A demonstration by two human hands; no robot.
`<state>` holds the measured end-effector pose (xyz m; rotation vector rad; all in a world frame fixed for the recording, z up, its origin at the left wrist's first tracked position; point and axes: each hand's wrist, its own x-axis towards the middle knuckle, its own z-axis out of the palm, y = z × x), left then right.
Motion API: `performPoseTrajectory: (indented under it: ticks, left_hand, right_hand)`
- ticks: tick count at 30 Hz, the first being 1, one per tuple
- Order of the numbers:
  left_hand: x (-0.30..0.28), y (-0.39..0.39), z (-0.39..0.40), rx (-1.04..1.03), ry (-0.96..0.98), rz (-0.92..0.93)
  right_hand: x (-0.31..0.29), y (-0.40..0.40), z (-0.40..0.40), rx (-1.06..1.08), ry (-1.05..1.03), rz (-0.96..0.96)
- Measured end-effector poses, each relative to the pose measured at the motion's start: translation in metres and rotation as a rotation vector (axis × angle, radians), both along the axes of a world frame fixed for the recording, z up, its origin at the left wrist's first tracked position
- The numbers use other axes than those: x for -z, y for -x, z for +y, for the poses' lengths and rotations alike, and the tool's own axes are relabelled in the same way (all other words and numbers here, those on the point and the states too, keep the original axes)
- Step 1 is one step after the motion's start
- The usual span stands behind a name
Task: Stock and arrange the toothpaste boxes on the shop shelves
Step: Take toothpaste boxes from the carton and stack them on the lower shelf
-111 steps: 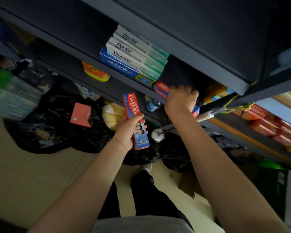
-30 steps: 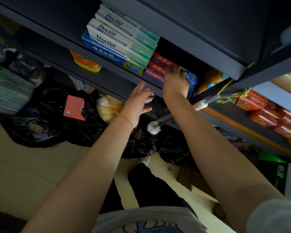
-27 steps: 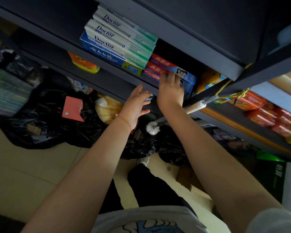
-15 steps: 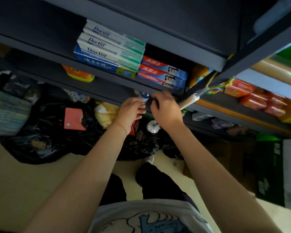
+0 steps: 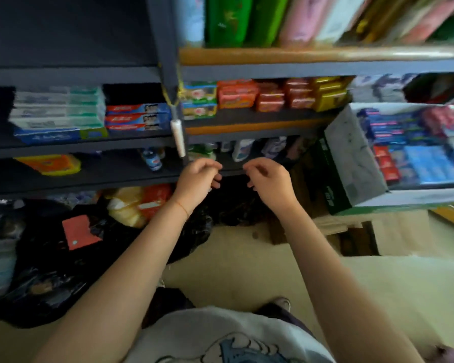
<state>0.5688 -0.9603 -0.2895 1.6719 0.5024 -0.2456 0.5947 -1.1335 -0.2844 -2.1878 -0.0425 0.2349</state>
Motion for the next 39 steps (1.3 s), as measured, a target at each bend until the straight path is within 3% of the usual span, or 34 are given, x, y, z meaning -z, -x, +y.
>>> performPoseTrajectory:
  ticks: [7,12,20,26,34,39]
  left_hand:
    - [-0.038,-0.013,-0.212,0.177,-0.152,-0.11]
    - [-0.052,-0.032,-0.309,0.302,-0.252,-0.189]
    - [-0.034,-0.123,-0.384,0.382,-0.406,-0.338]
    - [-0.01,-0.188,-0.43,0.459,-0.258,-0.254]
    - [-0.008,-0.225,-0.459,0.519,-0.363,-0.121]
    - [-0.014,-0.227,-0.474,0.371,-0.384,-0.092]
  right_hand:
    - [-0.027,-0.003,-0.228,0.162,-0.025,-0.123]
    - [-0.044,-0.026,-0.326,0.19,-0.006,-0.087]
    - [-0.035,-0.096,-0.386,0.189,0.119,-0.158]
    - [-0.022,-0.157,-0.432,0.263,0.416,-0.232]
    - [-0.003,-0.226,-0.461,0.323,0.684,0.103]
    - [-0.012,-0.239,-0.486,0.241,0.55,0.092]
